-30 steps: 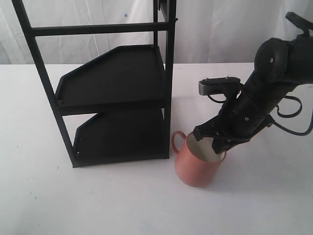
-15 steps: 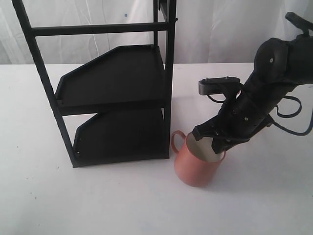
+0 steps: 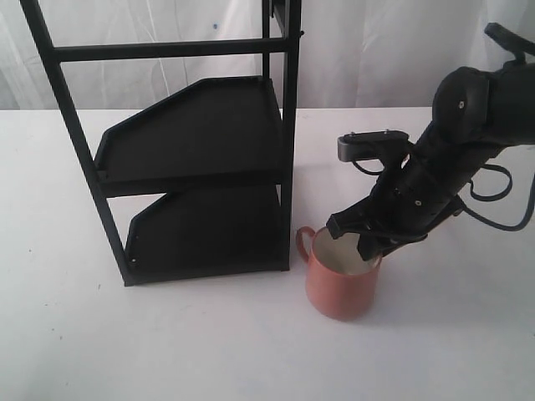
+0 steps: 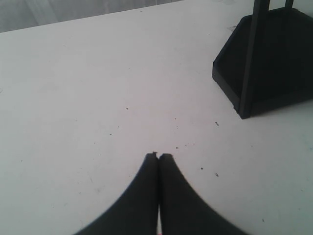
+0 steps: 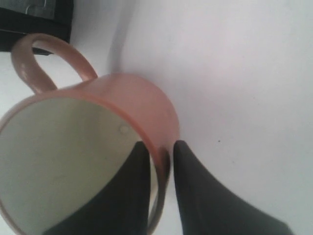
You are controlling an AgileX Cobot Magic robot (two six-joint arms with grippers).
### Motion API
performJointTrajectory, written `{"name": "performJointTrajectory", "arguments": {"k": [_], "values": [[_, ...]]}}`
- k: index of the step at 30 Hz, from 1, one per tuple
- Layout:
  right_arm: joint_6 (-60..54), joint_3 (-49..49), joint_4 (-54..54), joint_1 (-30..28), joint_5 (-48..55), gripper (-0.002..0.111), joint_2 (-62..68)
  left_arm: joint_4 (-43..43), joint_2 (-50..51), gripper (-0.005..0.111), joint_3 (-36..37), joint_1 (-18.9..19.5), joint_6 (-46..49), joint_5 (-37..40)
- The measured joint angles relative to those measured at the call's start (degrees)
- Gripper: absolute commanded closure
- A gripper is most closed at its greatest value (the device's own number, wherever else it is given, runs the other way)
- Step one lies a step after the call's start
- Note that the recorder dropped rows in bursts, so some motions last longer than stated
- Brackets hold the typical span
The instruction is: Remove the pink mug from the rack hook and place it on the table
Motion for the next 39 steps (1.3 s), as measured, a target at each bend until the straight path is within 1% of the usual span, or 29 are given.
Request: {"name": "performJointTrajectory", "arguments": {"k": [7, 14, 19, 23, 25, 27, 29, 31, 35, 36, 37, 38, 39], "values": [[0.0, 0.0, 0.0, 0.0, -0.09, 0.082, 0.0, 0.0, 0.0, 0.107, 0.0, 0.0, 0.0, 0.0], [0.0, -1.7, 0.0, 0.0, 0.88, 0.082, -0.41, 0.0, 0.0, 0.107, 0.0, 0.0, 0.0, 0.0], [0.0, -6.33, 0.0, 0.0, 6.38, 0.082, -4.22, 0.0, 0.0, 0.107, 0.0, 0.0, 0.0, 0.0], [0.0, -7.49, -1.51, 0.0, 7.64, 0.083, -8.61, 0.0, 0.0, 0.107, 0.0, 0.0, 0.0, 0.0], [0.0, -7.54, -2.56, 0.0, 7.64, 0.086, -10.74, 0.0, 0.0, 0.107, 0.0, 0.0, 0.0, 0.0], [0.0, -7.54, -3.96, 0.0, 6.85, 0.092, -12.4, 0.0, 0.0, 0.107, 0.0, 0.0, 0.0, 0.0], [0.48, -7.54, -6.27, 0.0, 5.22, 0.1, -13.31, 0.0, 0.0, 0.107, 0.0, 0.0, 0.0, 0.0], [3.72, -6.87, -10.32, -0.54, 1.64, 0.108, -13.91, 0.0, 0.0, 0.107, 0.0, 0.0, 0.0, 0.0], [8.44, -3.76, -13.97, -3.56, -4.18, 0.108, -13.65, 0.0, 0.0, 0.107, 0.0, 0.0, 0.0, 0.0], [9.69, -2.82, -13.4, -5.87, -5.99, 0.108, -13.36, 0.0, 0.0, 0.107, 0.0, 0.0, 0.0, 0.0], [9.89, -2.66, -12.56, -7.01, -6.36, 0.108, -13.36, 0.0, 0.0, 0.107, 0.0, 0.0, 0.0, 0.0], [10.49, -2.39, -10.07, -8.96, -7.58, 0.108, -14.19, 0.0, 0.0, 0.107, 0.0, 0.0, 0.0, 0.0], [10.49, -2.3, -9.56, -9.59, -7.84, 0.108, -14.83, 0.0, 0.0, 0.107, 0.0, 0.0, 0.0, 0.0]]}}
